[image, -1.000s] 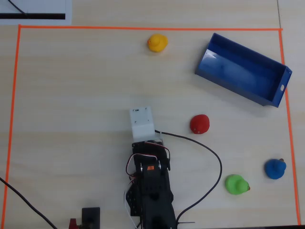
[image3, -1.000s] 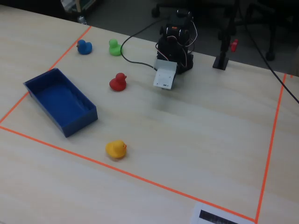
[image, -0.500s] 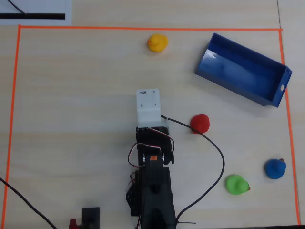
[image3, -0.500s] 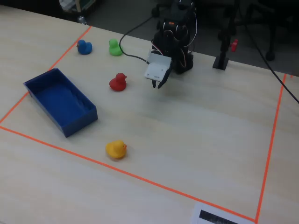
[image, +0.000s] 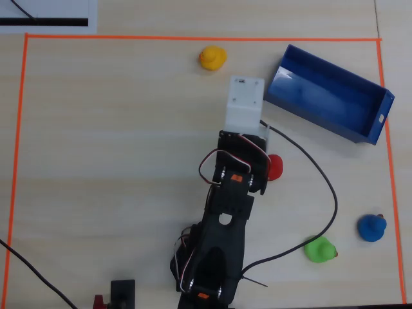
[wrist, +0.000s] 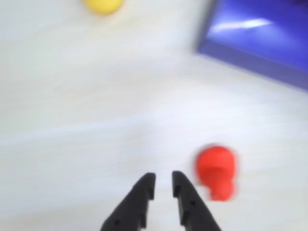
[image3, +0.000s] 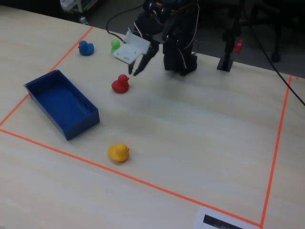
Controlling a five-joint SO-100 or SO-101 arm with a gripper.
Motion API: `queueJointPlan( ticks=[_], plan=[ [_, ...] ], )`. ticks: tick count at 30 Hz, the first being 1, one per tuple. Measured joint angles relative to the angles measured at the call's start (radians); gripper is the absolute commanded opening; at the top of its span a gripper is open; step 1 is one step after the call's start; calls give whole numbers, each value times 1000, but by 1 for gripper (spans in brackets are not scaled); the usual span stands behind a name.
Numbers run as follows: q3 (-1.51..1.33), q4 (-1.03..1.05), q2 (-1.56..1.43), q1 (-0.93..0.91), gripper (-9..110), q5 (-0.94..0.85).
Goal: Grasp red duck and put it into box.
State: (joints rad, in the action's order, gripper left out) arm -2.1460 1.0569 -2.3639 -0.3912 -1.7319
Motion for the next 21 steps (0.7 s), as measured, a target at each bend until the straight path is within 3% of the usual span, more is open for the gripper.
queueJointPlan(
  ticks=[7, 21],
  plan=[
    [98, 71, 77, -275, 10, -321],
    [149, 356, 150, -574, 25, -365]
  ],
)
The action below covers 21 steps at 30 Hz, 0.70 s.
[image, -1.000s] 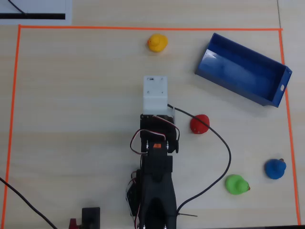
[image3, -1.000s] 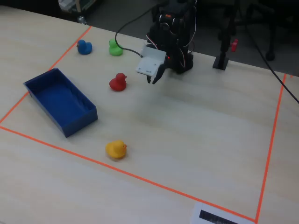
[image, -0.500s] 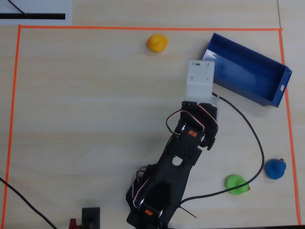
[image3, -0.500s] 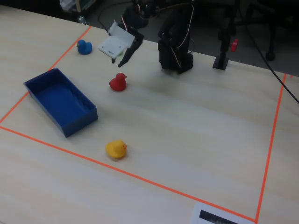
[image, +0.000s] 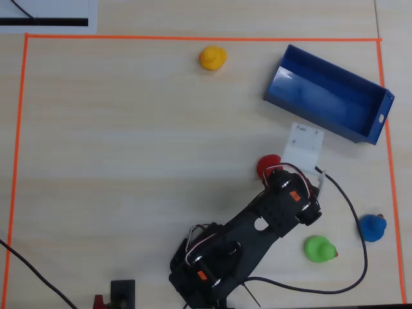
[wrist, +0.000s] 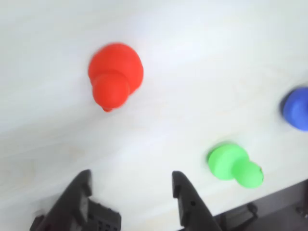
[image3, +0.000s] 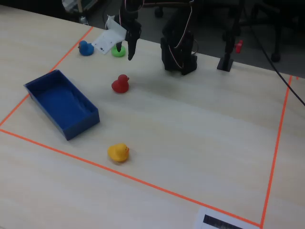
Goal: Grasp red duck and put it into box.
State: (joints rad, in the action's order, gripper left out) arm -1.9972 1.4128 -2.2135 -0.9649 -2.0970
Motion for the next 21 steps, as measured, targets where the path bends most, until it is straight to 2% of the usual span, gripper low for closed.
queueJointPlan(
  ticks=[5, 10, 16, 21],
  plan=[
    [46, 66, 20, 35, 25, 44],
    [189, 201, 106, 164, 24, 333],
    [267, 181, 193, 259, 24, 649],
    [250, 101, 230, 247, 26, 673]
  ],
)
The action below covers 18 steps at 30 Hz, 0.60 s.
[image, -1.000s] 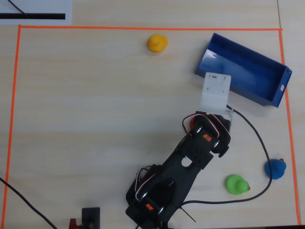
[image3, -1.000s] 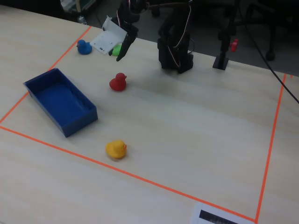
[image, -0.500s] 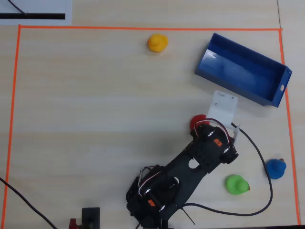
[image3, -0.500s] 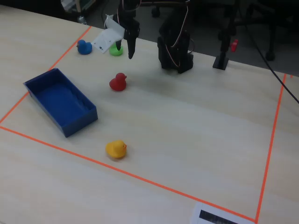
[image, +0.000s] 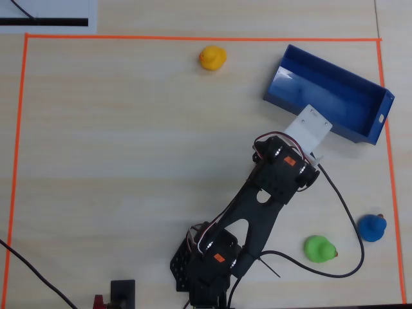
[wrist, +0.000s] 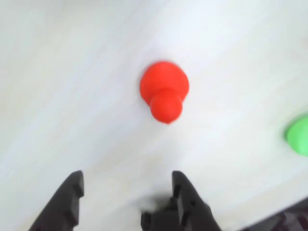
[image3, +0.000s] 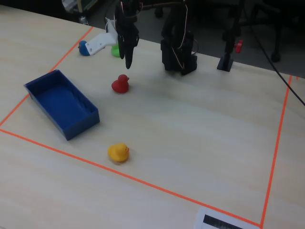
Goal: Grasp red duck and put it into box.
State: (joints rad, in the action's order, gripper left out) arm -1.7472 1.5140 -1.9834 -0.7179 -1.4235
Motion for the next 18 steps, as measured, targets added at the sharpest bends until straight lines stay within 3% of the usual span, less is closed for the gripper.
queueJointPlan(
  ticks=[18],
  plan=[
    [-371, -383, 23, -141, 32, -138]
  ],
)
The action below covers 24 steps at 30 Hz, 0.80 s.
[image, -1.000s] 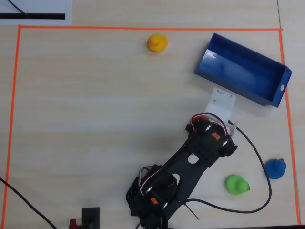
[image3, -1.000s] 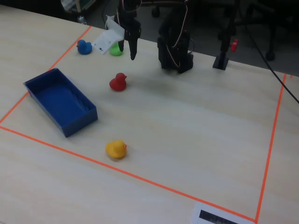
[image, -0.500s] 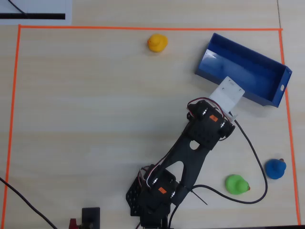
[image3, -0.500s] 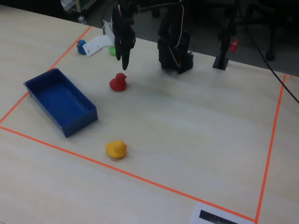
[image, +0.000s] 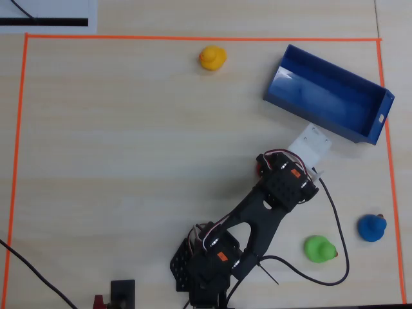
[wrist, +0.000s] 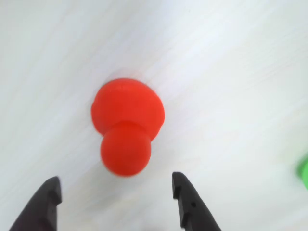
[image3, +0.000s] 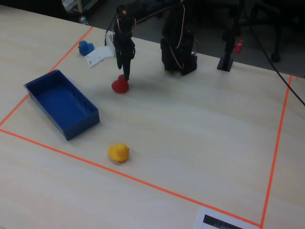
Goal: Grasp red duck and put it into box.
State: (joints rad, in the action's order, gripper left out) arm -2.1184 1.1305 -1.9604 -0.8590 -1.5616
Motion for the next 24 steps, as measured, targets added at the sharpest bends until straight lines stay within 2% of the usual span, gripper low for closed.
queueJointPlan(
  ticks=[7, 24],
  plan=[
    [-94, -114, 0, -14, 32, -40],
    [-199, -213, 0, -21, 27, -61]
  ],
)
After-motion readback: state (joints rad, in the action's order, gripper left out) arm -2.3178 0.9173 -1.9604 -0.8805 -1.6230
